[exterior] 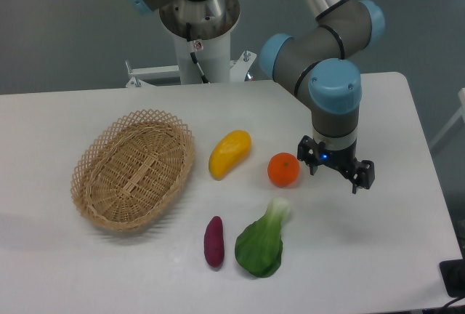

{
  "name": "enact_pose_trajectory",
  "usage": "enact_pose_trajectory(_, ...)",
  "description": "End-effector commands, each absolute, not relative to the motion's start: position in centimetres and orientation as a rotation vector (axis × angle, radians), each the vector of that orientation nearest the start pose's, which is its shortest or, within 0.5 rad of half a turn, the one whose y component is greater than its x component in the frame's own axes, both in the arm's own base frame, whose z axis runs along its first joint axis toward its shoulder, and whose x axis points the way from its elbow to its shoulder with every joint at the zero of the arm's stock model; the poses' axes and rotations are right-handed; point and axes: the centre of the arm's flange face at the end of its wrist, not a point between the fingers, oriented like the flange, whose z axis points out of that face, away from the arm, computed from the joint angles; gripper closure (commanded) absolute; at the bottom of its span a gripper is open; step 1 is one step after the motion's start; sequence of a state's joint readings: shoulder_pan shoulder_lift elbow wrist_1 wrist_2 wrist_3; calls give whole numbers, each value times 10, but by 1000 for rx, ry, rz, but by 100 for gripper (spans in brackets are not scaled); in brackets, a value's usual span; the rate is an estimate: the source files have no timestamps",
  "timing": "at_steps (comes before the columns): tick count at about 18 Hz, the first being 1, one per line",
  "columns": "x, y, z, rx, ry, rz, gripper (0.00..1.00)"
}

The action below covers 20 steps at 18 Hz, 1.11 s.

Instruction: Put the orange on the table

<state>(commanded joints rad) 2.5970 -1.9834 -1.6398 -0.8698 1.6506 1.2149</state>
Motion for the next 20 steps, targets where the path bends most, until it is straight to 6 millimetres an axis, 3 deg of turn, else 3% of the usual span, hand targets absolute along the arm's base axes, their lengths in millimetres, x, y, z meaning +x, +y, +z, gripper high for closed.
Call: enact_pose_trajectory(20,-476,443,294,-3064,285,341,0)
